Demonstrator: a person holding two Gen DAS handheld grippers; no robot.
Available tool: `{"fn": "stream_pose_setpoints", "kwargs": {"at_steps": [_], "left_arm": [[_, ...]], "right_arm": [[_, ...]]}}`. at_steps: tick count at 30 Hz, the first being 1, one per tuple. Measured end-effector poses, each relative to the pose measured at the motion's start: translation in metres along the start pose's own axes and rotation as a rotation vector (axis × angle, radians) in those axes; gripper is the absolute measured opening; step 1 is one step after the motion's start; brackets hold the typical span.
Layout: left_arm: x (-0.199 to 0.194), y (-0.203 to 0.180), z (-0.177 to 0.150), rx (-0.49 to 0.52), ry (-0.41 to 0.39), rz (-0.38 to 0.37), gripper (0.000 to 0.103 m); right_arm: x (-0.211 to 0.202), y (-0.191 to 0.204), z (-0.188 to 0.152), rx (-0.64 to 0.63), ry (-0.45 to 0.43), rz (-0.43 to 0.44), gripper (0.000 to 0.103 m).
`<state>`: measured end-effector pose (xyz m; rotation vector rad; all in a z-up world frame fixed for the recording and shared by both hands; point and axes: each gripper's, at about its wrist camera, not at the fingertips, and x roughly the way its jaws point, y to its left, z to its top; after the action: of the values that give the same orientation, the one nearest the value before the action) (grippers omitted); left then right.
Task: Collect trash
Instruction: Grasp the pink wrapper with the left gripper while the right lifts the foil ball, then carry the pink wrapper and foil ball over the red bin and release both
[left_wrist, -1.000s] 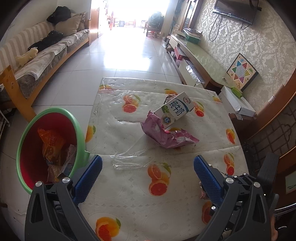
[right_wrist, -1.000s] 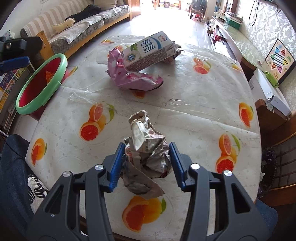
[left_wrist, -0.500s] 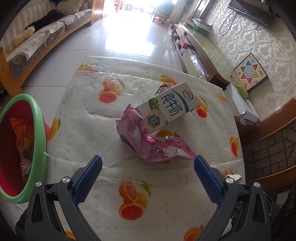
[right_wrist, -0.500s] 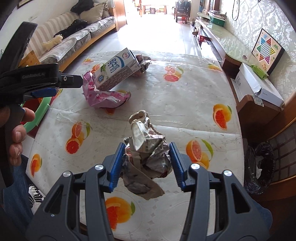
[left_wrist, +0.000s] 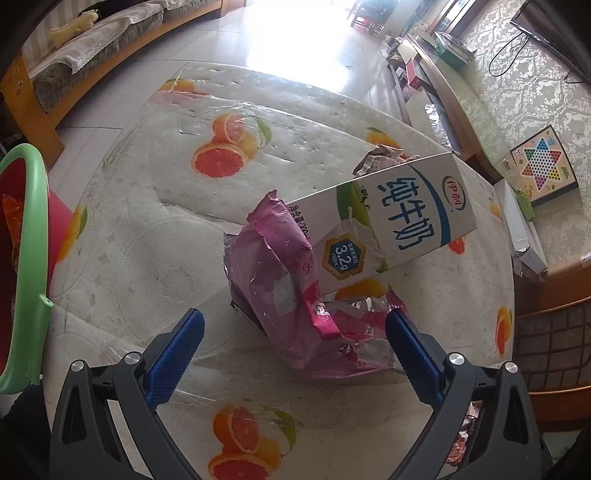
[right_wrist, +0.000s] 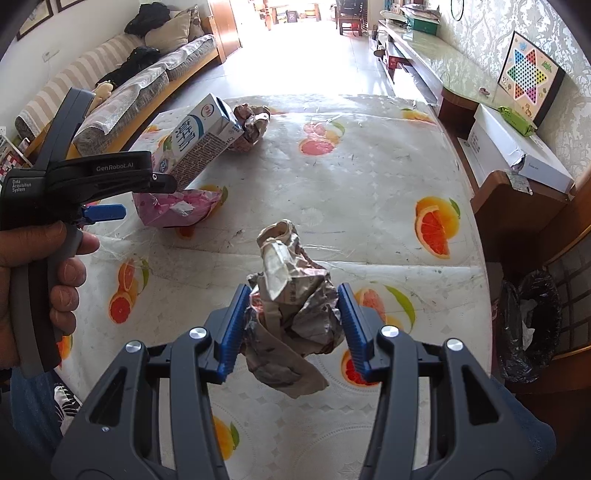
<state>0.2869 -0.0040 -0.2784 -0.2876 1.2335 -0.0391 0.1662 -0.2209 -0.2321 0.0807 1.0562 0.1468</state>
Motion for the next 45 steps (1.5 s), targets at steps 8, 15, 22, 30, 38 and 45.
{"fn": "stream_pose_setpoints", "kwargs": {"at_steps": [8,15,22,30,38,45], "left_arm": [[0.012,0.001,0.000,0.004,0.010,0.019,0.064],[0.004,0.003,-0.005,0.033,0.011,-0.018,0.037],[-0.026,0.007,-0.017,0.086,-0.029,-0.042,0.027],[-0.083,0.028,-0.031,0.117,-0.118,-0.061,0.026],[-0.137,0.063,-0.042,0.114,-0.204,-0.057,0.026],[-0.173,0.096,-0.042,0.112,-0.277,-0.029,0.026]], "right_arm": [[0.000,0.005,0.002,-0.005,-0.021,0.008,0.047],[-0.003,0.003,0.000,-0.001,-0.025,0.001,0.047],[-0.016,0.014,0.002,-0.020,-0.045,-0.004,0.047],[-0.036,0.040,0.002,-0.067,-0.080,-0.002,0.047],[-0.058,0.077,0.011,-0.140,-0.125,0.005,0.047],[-0.071,0.121,0.020,-0.215,-0.159,0.018,0.047]]}}
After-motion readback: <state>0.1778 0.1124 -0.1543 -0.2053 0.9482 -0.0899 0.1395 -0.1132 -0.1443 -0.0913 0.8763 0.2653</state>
